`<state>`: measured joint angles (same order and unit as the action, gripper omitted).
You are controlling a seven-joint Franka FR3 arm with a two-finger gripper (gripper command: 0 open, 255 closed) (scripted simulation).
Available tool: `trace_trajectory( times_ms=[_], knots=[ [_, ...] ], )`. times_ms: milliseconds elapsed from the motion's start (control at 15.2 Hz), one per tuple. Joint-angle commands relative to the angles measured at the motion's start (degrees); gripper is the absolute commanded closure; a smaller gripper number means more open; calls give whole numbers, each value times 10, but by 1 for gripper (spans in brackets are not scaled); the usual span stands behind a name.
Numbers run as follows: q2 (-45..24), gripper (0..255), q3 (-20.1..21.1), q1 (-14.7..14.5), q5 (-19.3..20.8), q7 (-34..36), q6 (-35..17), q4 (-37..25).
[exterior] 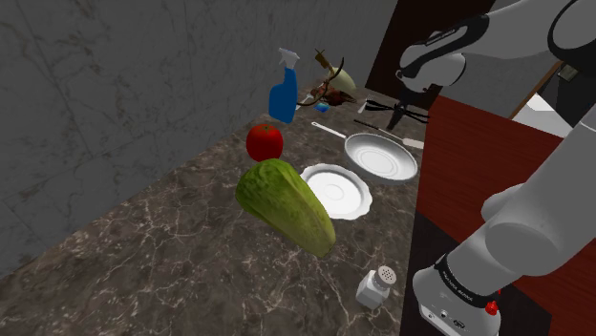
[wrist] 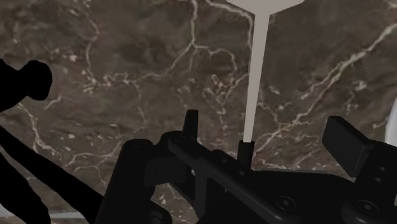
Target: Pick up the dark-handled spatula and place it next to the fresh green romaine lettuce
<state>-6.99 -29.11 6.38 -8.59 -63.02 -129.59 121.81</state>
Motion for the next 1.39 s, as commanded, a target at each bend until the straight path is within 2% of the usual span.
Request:
trace_trajectory(
  times_ms=[0, 198, 726, 792, 1320],
  knots=[
    [-10, 0, 1, 2, -9, -7, -14, 5],
    [-24, 0, 4, 3, -20, -15, -32, 11],
    [-24, 0, 4, 3, -19, -15, -31, 11],
    [-24, 255, 4, 3, -19, -15, -31, 11],
    [-24, 255, 4, 3, -19, -15, -31, 11]
  ],
)
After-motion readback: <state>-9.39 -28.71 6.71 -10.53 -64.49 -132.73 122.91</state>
